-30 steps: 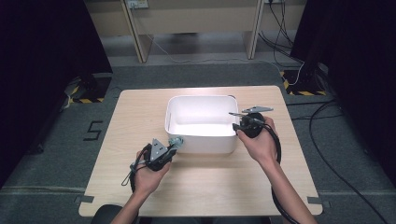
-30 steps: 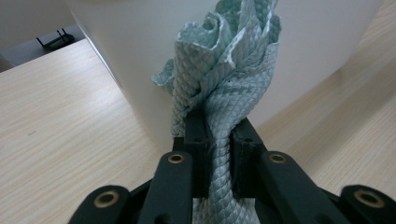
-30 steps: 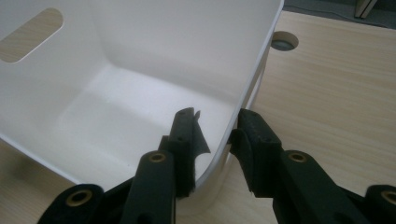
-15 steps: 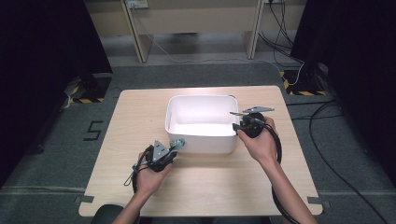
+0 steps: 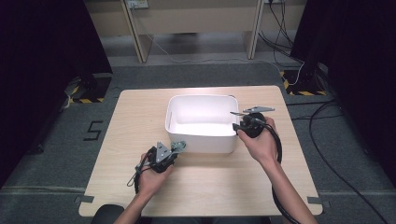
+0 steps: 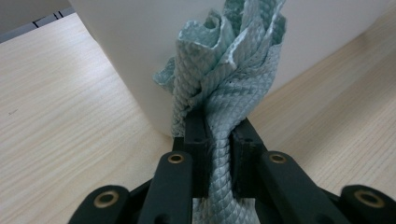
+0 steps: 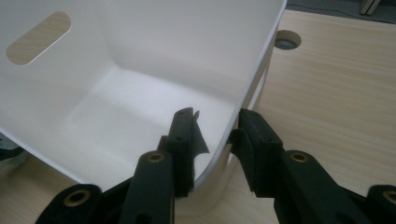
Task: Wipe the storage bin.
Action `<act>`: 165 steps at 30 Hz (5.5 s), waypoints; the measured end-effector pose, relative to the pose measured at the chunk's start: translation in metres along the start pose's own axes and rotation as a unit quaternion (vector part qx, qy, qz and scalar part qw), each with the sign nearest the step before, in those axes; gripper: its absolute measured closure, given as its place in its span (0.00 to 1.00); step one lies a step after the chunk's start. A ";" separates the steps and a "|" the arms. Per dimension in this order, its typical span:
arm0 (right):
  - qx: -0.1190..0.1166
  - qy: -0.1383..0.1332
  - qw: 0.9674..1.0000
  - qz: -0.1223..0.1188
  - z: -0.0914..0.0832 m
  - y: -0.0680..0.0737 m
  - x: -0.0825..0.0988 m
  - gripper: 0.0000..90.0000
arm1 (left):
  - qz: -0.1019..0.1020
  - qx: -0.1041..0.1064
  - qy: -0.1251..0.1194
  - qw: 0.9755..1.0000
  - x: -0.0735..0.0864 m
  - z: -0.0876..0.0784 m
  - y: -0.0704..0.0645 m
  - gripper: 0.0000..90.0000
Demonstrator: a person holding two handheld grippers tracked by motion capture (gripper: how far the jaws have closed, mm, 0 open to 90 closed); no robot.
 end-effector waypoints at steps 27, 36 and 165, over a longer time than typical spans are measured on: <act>-0.006 0.002 1.000 0.004 0.000 -0.001 0.000 0.75 | -0.004 0.008 0.040 0.999 0.005 0.018 0.000 0.88; -0.021 0.002 1.000 0.008 0.002 -0.005 -0.004 0.75 | -0.003 0.008 0.049 0.999 0.004 0.016 0.001 0.88; -0.009 -0.007 1.000 -0.007 0.012 -0.002 -0.014 0.76 | -0.002 0.007 -0.004 1.000 -0.055 -0.018 -0.012 0.88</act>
Point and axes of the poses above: each handheld gripper's, and its own axes: z roughly forward along the jaws, x roughly out of its underside, y roughly to its left, the point moved 1 cm from there along z, roughly forward along the jaws, and after that the axes turned 11 degrees about y, right-handed, at the moved point
